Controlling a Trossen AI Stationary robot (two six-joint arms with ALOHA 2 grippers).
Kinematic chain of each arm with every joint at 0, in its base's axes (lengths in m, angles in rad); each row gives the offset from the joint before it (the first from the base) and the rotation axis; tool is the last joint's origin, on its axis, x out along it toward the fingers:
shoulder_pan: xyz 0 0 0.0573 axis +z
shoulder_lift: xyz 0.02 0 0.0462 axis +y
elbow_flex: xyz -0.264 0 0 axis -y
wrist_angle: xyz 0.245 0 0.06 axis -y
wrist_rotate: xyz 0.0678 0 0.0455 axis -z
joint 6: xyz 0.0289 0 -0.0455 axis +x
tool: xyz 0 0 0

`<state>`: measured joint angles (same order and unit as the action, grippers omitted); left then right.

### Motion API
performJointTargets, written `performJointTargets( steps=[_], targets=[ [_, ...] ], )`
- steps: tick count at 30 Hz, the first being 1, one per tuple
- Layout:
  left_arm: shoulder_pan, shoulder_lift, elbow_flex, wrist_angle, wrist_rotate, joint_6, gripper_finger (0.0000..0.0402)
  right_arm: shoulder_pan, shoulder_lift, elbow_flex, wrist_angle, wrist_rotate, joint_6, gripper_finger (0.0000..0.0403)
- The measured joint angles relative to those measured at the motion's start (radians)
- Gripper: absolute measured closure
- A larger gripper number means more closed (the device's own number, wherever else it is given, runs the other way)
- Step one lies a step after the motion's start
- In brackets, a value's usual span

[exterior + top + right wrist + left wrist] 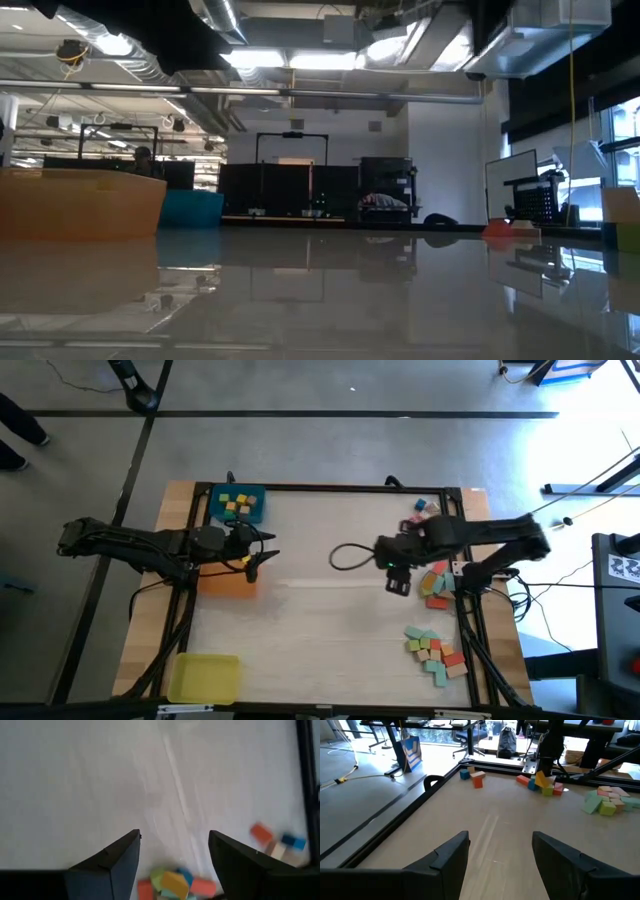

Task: Sort blocks by size
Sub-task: Put the light green cube block into the blue bin

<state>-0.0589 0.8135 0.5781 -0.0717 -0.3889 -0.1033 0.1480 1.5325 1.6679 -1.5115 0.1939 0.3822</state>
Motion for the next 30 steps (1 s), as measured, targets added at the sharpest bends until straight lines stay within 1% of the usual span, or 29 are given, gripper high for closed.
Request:
performJointTargets(
  steps=[4,7,10,13,16,18,21,25,30],
  targets=[
    [0.0,0.0,0.0,0.005,0.0,0.001,0.0196,0.015,-0.134,-0.224,0.058,0.008,0.128,0.0169],
    [0.0,0.0,0.001,0.005,0.0,-0.001,0.0196,0.032,-0.21,-0.372,0.077,-0.014,0.241,0.0169],
    [0.0,0.0,0.001,0.005,0.0,-0.002,0.0196,0.05,-0.258,-0.49,0.084,-0.055,0.347,0.0169],
    [0.0,0.0,0.001,0.004,0.0,-0.001,0.0196,0.078,-0.275,-0.59,0.138,-0.096,0.462,0.0169],
    [0.0,0.0,0.001,0.004,0.0,0.01,0.0196,0.135,-0.272,-0.666,0.223,-0.173,0.563,0.0169],
    [0.0,0.0,0.001,0.004,0.0,0.01,0.0196,0.175,-0.266,-0.706,0.282,-0.198,0.634,0.0169],
    [0.0,0.0,0.001,0.004,0.0,0.005,0.0196,0.22,-0.266,-0.758,0.316,-0.201,0.787,0.0169],
    [0.0,0.0,0.001,0.004,0.0,0.002,0.0196,0.244,-0.265,-0.823,0.292,-0.206,0.989,0.0169],
    [0.0,0.0,0.001,0.008,0.0,0.005,0.0196,0.245,-0.265,-0.909,0.31,-0.205,1.083,0.0169]
  ],
)
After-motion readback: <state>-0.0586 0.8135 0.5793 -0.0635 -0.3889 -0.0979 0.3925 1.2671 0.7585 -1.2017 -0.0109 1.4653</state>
